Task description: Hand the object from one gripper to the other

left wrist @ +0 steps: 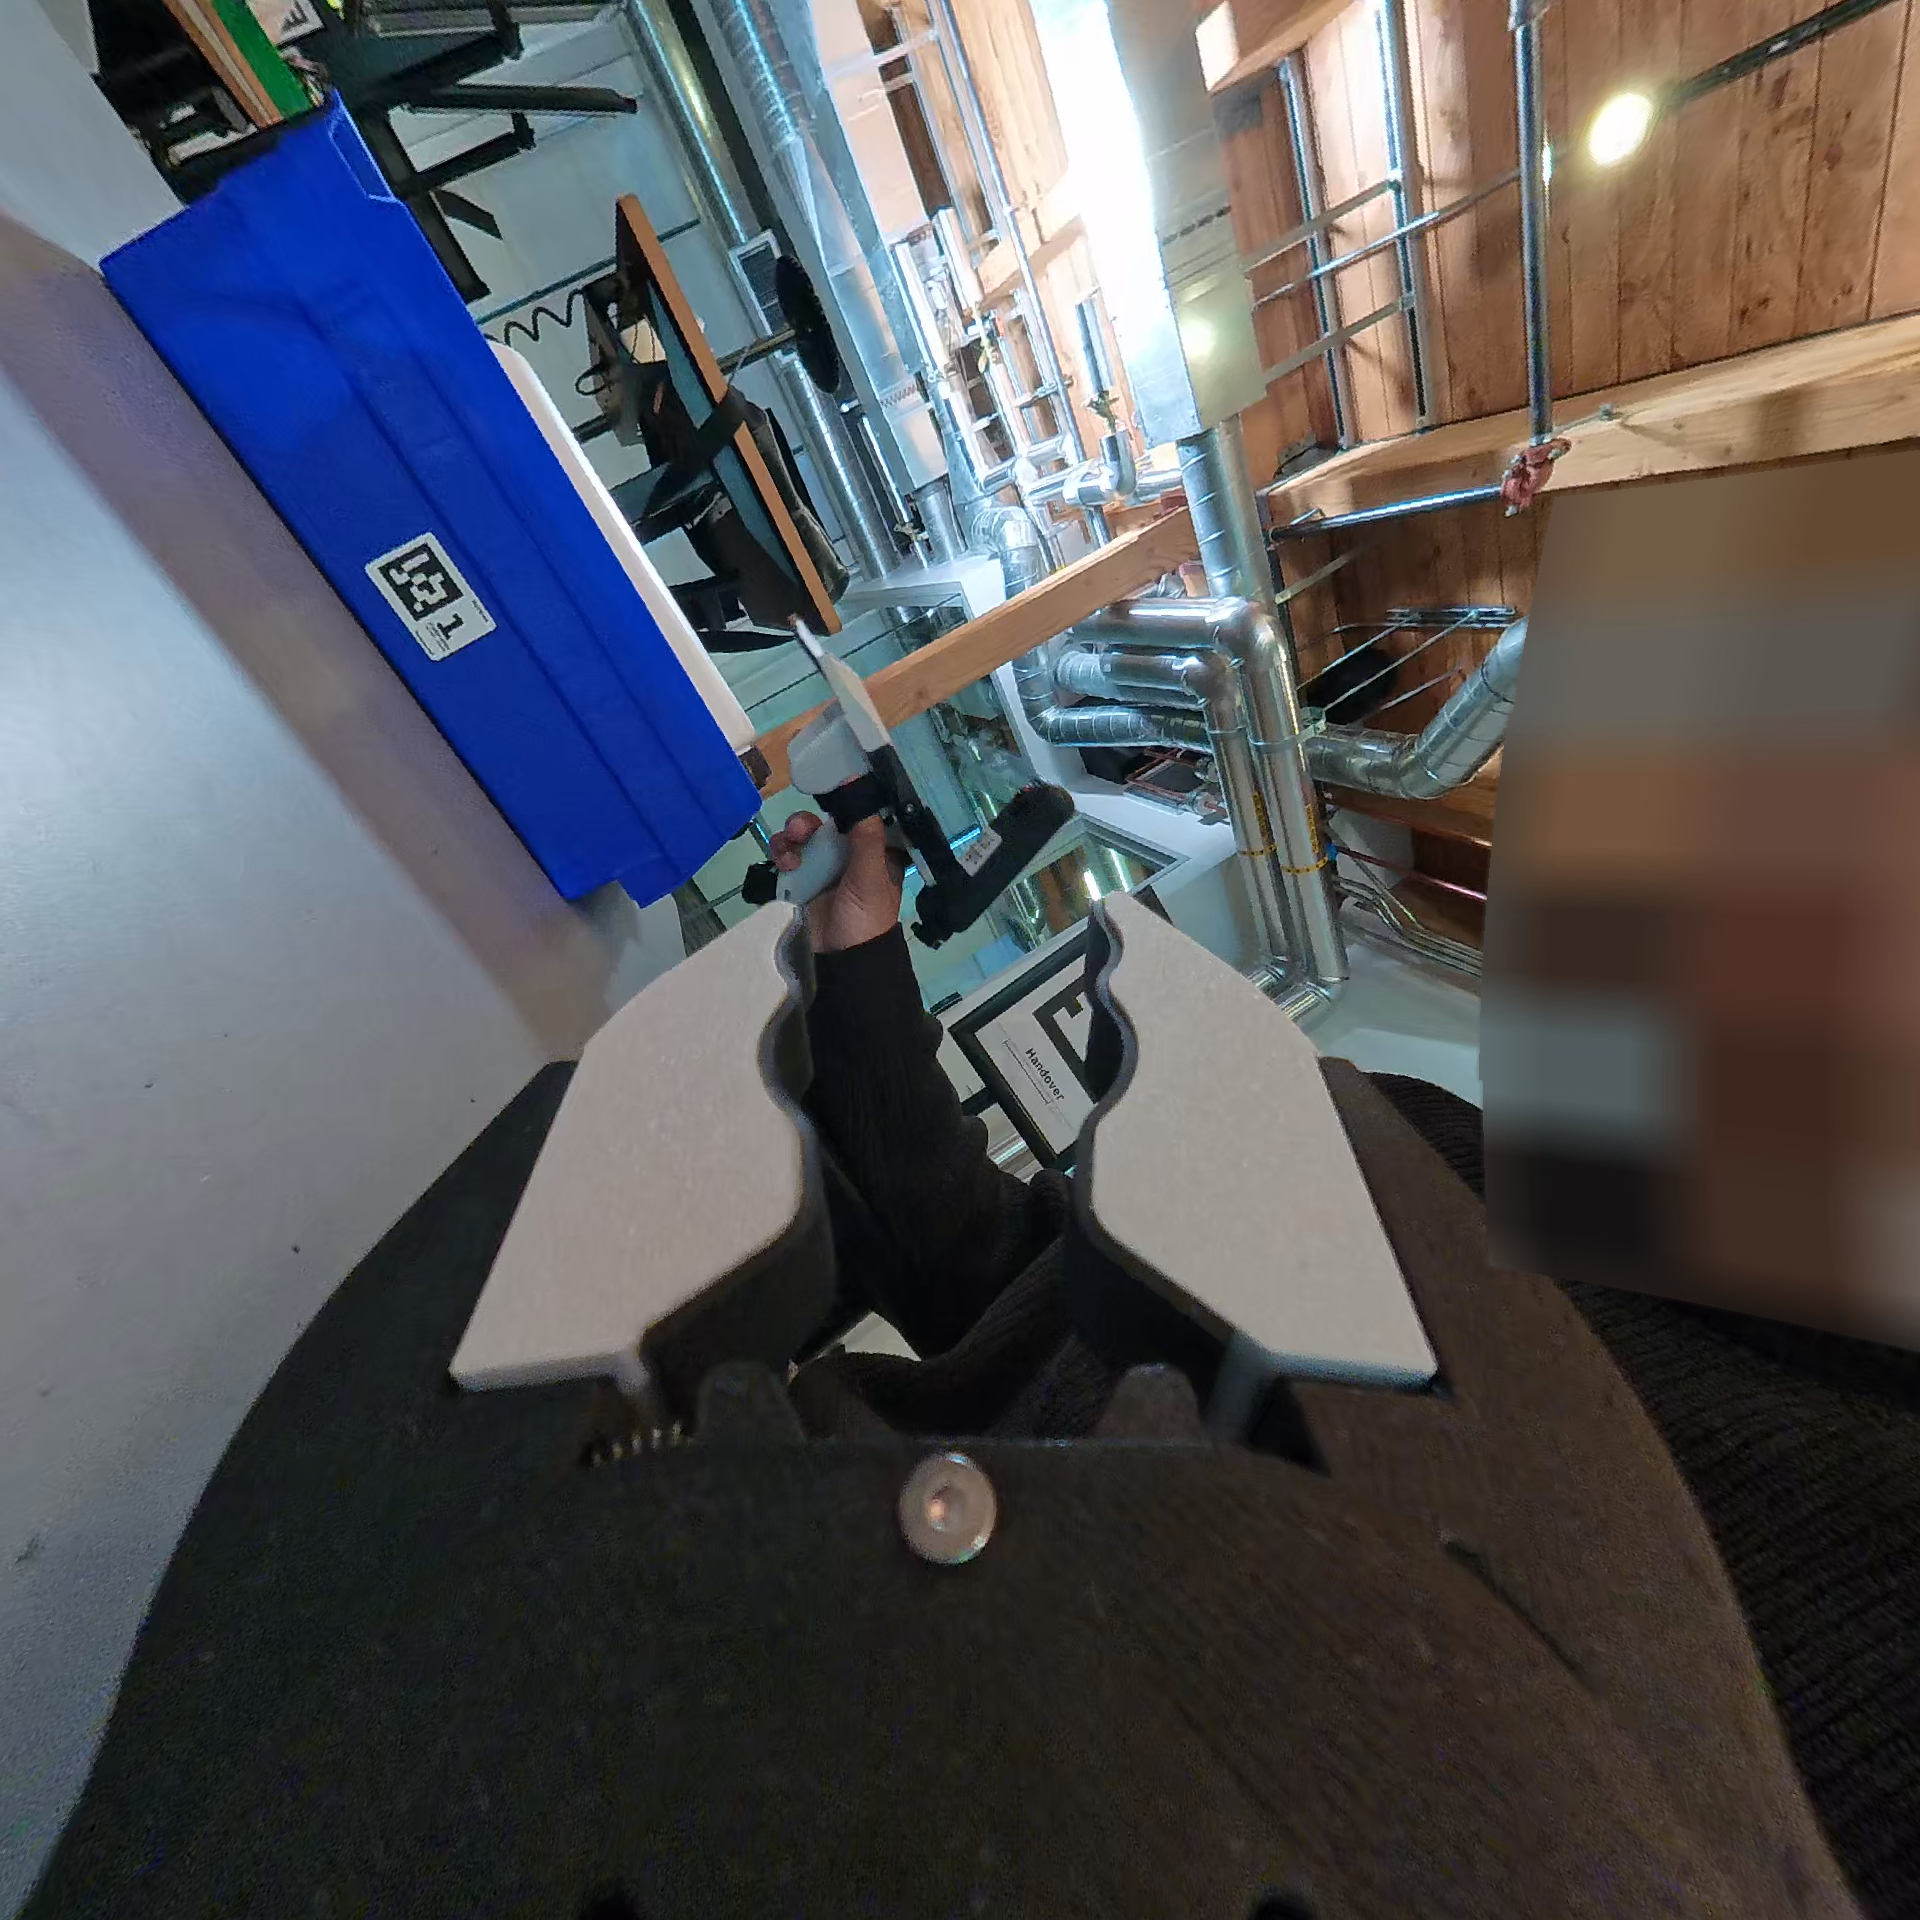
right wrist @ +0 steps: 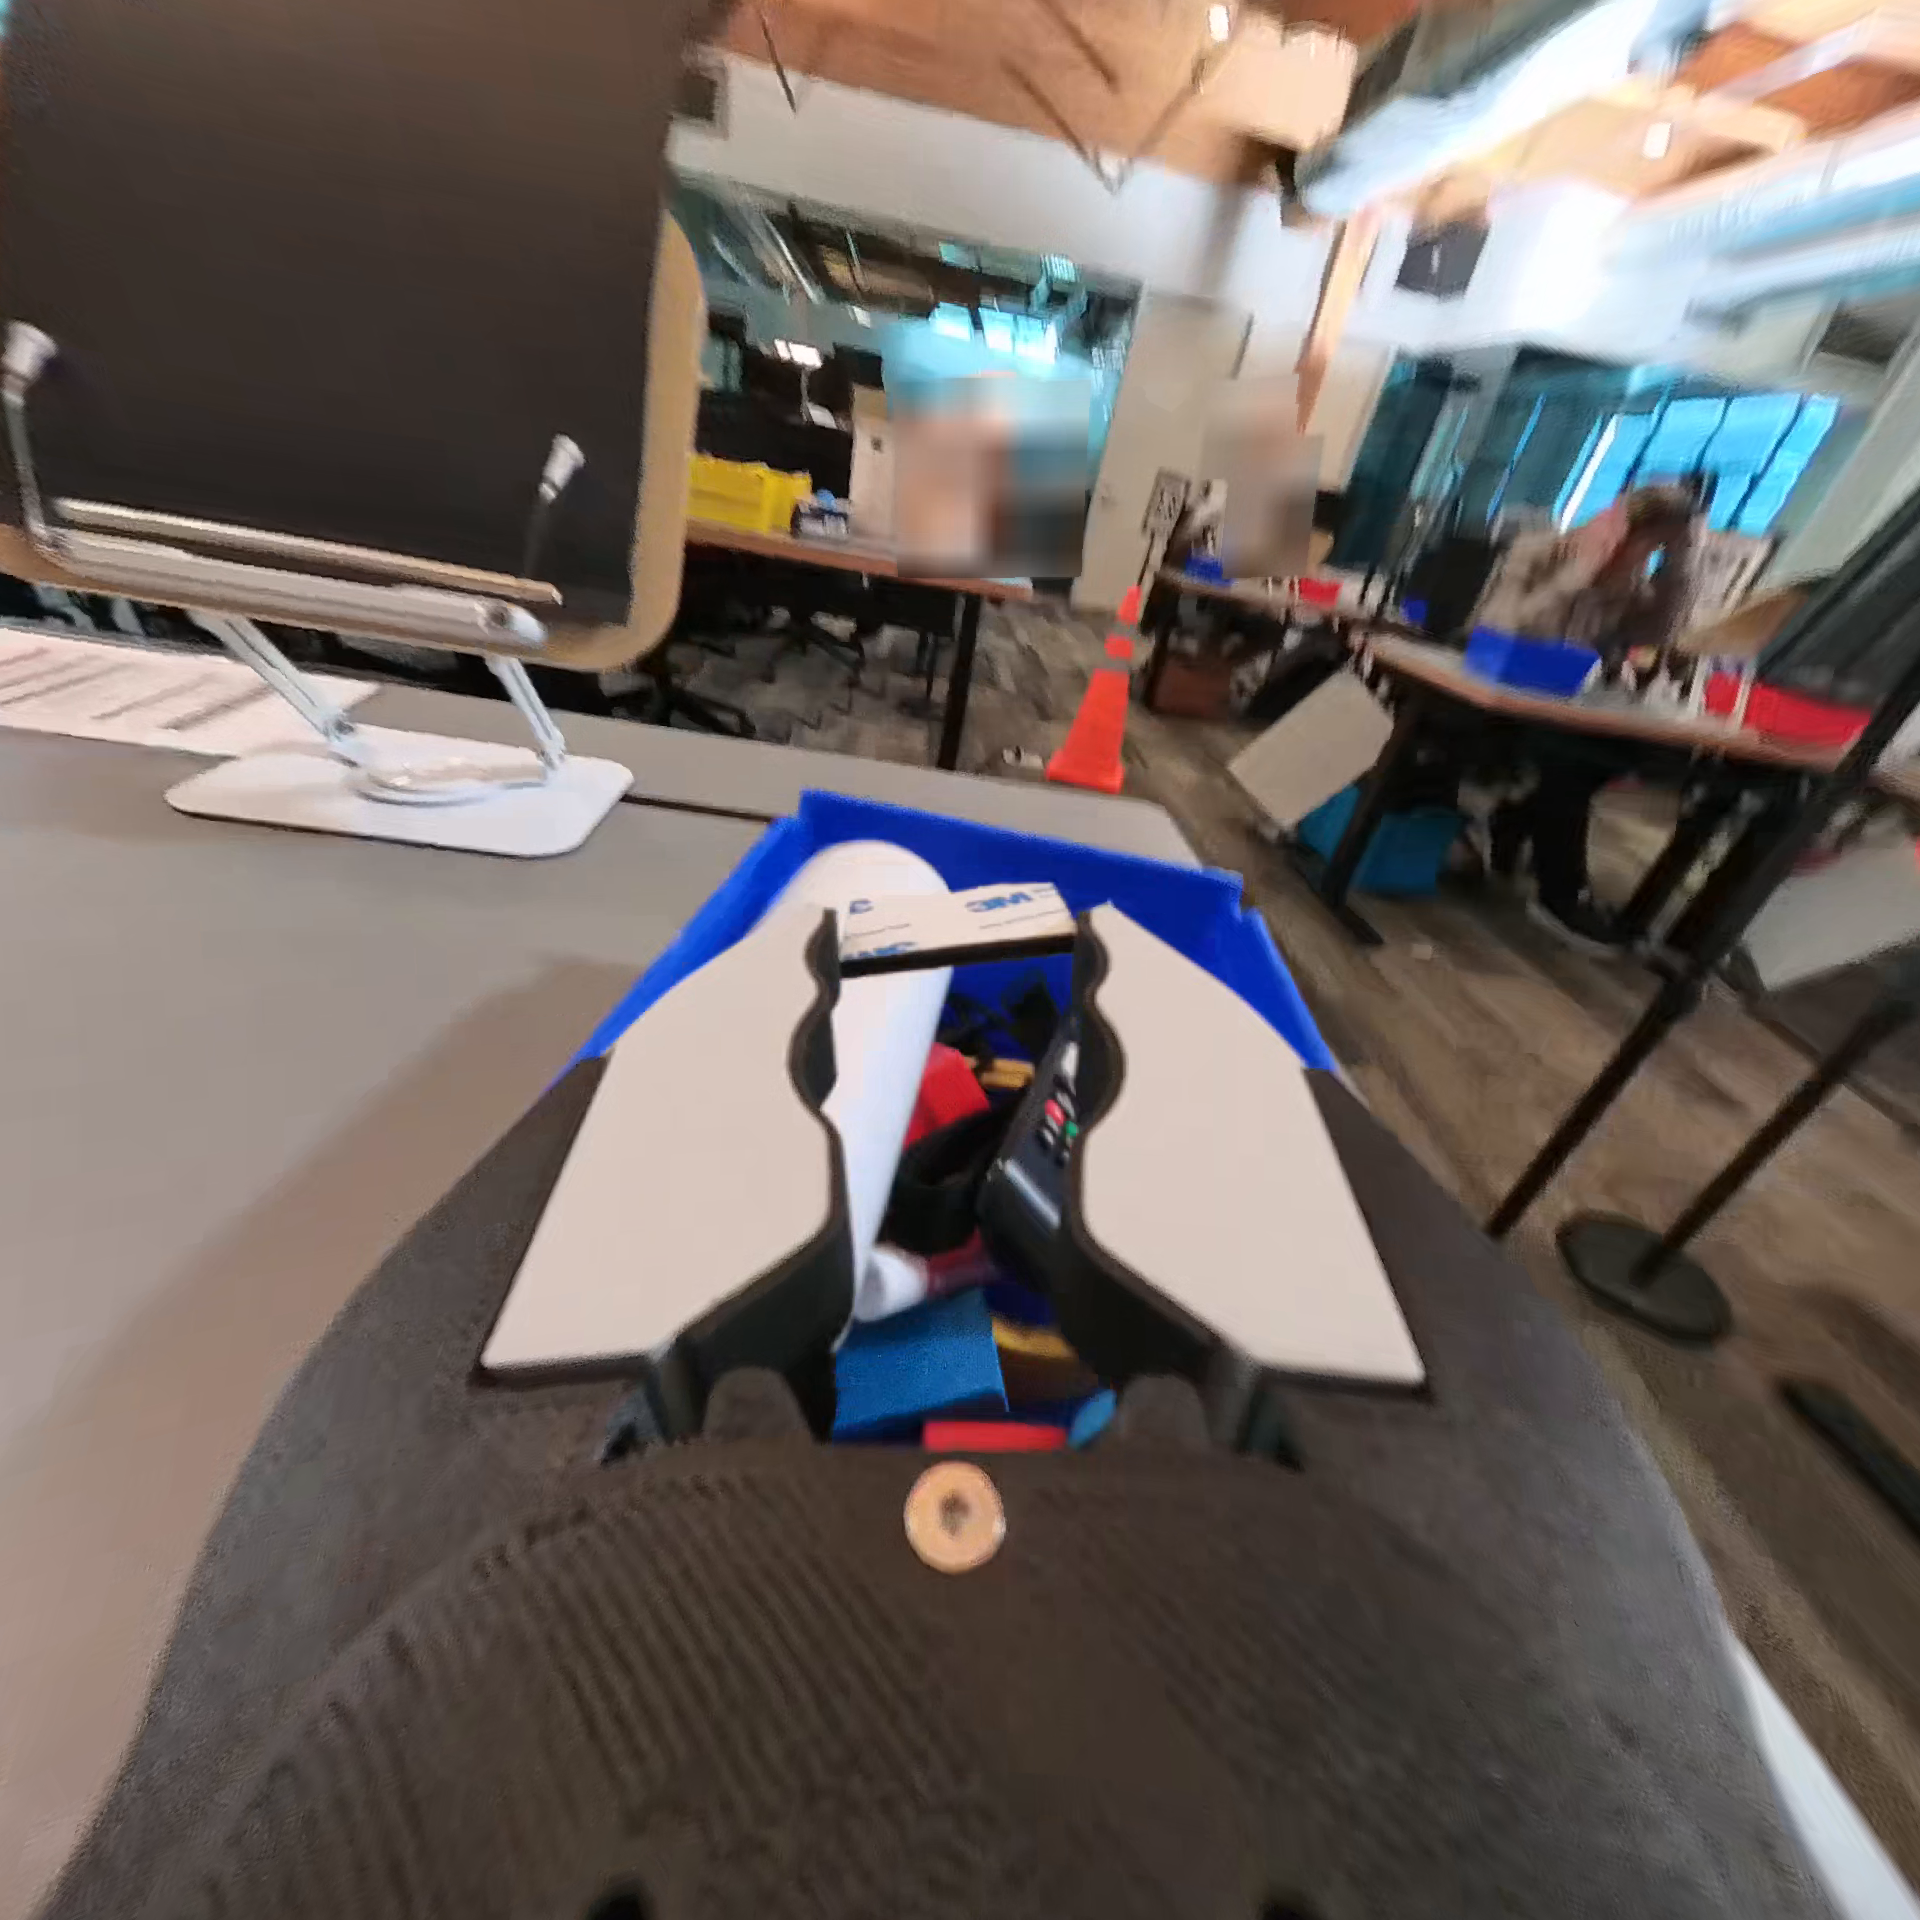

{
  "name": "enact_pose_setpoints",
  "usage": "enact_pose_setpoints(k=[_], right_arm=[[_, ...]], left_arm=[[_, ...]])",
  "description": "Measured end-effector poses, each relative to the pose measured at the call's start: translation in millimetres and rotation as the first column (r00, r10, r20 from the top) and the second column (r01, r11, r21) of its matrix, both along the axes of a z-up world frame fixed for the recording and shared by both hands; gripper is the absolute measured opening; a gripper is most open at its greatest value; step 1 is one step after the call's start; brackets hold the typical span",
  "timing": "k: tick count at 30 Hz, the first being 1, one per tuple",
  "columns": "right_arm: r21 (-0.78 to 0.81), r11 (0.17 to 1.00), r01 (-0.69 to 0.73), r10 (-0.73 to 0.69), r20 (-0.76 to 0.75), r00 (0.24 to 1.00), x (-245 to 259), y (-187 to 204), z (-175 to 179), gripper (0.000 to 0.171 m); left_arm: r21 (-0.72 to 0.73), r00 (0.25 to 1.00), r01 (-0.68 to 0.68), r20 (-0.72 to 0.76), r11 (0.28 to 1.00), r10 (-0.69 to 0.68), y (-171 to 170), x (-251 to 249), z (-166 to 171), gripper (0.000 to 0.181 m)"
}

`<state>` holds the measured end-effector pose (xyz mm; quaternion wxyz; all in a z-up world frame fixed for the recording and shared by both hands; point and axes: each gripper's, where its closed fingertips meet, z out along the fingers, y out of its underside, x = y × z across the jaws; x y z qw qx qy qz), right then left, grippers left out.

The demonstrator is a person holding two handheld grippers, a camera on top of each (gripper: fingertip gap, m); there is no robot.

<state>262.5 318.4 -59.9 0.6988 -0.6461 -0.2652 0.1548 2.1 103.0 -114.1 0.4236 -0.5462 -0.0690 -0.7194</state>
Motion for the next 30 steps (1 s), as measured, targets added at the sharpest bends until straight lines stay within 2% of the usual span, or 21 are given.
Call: enact_pose_setpoints(k=[1, 2, 4, 7, 18, 21, 26, 27, 30], right_arm=[[-0.045, 0.999, 0.021, -0.021, -0.005, 1.000, 4.7, 6.1, -6.5, 0.044], [-0.079, 0.996, 0.040, -0.041, -0.012, 0.999, 9.3, 11.4, -11.2, 0.044], [-0.140, 0.988, 0.062, -0.064, -0.010, 0.998, 15.6, 19.8, -21.2, 0.057], [-0.145, 0.986, 0.084, -0.088, -0.021, 0.996, 24.2, 24.1, -22.9, 0.061], [-0.049, 0.999, 0.021, -0.028, -0.147, 0.989, 26.5, 10.3, 4.2, 0.051], [-0.003, 0.997, -0.073, 0.070, -0.207, 0.976, 5.2, -10.3, 22.0, 0.049], [0.049, 0.934, -0.354, 0.357, -0.204, 0.912, -72.5, -73.5, 30.7, 0.046], [0.049, 0.906, -0.421, 0.423, -0.195, 0.885, -89.6, -89.2, 26.9, 0.043], [0.055, 0.729, -0.682, 0.680, -0.165, 0.714, -136.1, -148.8, 12.3, 0.038]], left_arm=[[0.000, 1.000, 0.002, -0.002, 1.000, -0.002, -0.1, 0.5, -0.2, 0.051], [0.000, 1.000, 0.003, -0.004, 1.000, -0.003, -0.3, 0.8, -0.3, 0.051], [0.001, 1.000, 0.002, -0.005, 1.000, -0.002, -0.4, 0.8, 0.0, 0.051], [-0.001, 1.000, 0.006, 0.001, 1.000, -0.006, -0.9, 1.1, 0.7, 0.050], [-0.011, 1.000, 0.024, 0.017, 1.000, -0.024, -2.6, 4.9, 1.6, 0.050], [-0.012, 1.000, 0.023, 0.007, 1.000, -0.023, -2.0, 5.8, -0.2, 0.050], [-0.015, 0.999, 0.028, -0.021, 0.999, -0.028, -0.7, 9.8, -4.7, 0.051], [-0.011, 0.999, 0.028, -0.036, 1.000, -0.029, -1.0, 11.0, -5.1, 0.051], [0.010, 0.995, 0.029, -0.100, 1.000, -0.027, -2.6, 15.4, -6.2, 0.051]])
